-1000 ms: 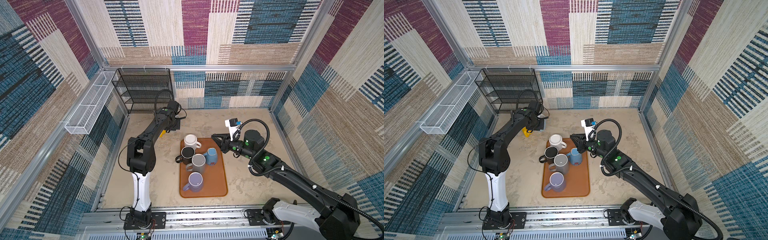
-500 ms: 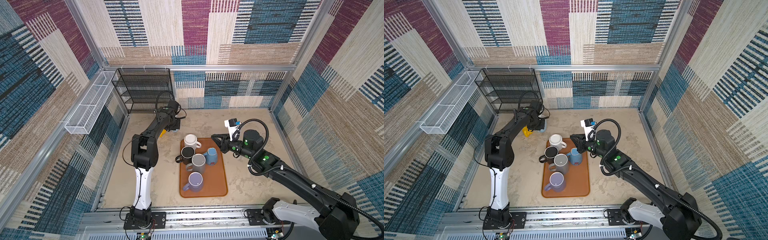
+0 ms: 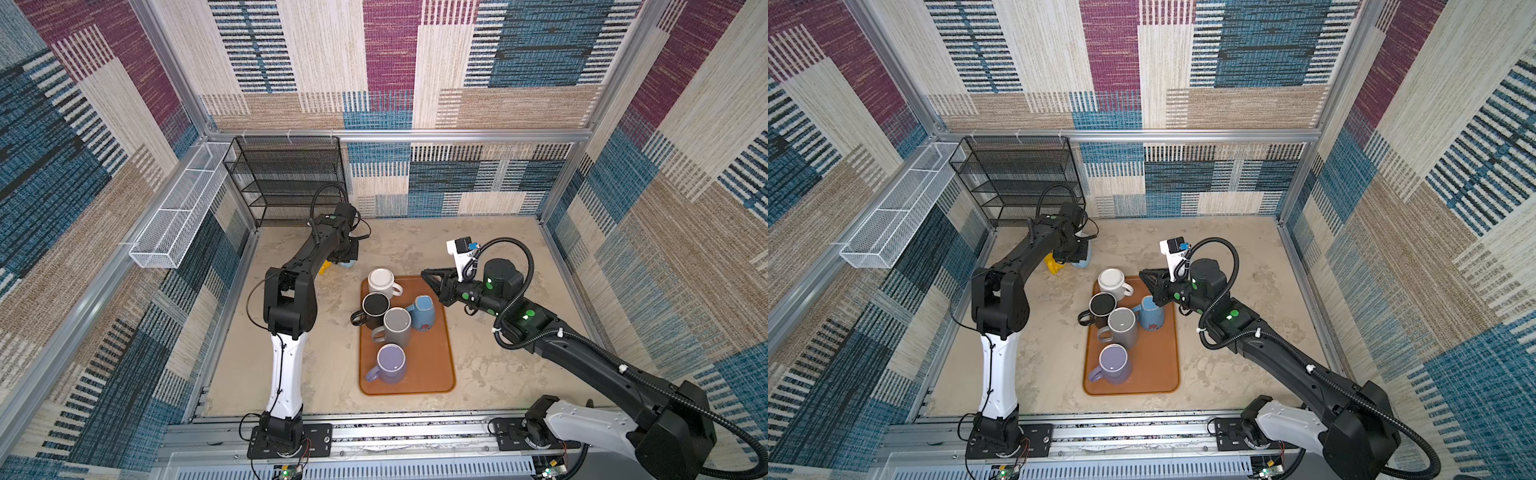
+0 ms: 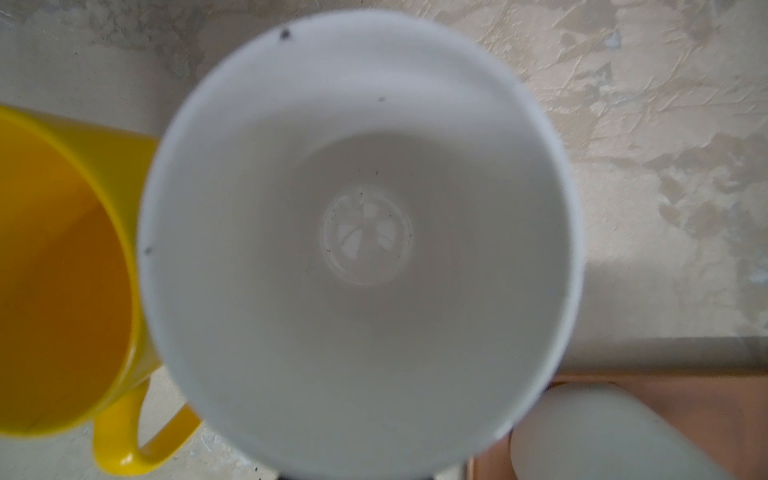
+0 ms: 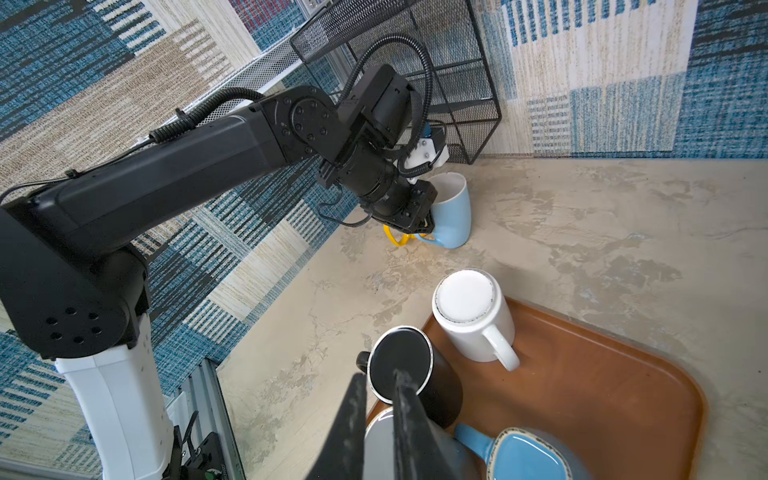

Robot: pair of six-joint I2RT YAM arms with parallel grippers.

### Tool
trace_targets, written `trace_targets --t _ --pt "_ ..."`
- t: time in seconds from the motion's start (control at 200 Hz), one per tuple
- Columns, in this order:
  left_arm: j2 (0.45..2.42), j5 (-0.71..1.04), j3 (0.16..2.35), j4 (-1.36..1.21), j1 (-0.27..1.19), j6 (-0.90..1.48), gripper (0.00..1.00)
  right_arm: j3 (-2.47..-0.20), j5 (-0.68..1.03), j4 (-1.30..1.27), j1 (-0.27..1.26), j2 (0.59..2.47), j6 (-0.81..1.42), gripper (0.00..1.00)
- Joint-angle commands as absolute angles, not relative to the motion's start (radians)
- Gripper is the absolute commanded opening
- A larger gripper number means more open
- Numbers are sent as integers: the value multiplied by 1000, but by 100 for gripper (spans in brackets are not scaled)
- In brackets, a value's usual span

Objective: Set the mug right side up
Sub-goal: 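Lower the light blue mug upright beside the yellow mug with the left gripper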

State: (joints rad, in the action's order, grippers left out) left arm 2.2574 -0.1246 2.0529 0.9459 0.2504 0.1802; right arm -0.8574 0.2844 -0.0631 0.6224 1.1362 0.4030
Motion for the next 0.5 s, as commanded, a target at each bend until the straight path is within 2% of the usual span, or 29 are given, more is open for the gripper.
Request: trace_targets --t 0.0,0.496 --pt "2261 -125 2056 932 247 184 0 -866 283 -85 623 1136 403 17" --pt "2261 -118 2039 940 240 207 0 -865 281 -75 623 1133 397 17"
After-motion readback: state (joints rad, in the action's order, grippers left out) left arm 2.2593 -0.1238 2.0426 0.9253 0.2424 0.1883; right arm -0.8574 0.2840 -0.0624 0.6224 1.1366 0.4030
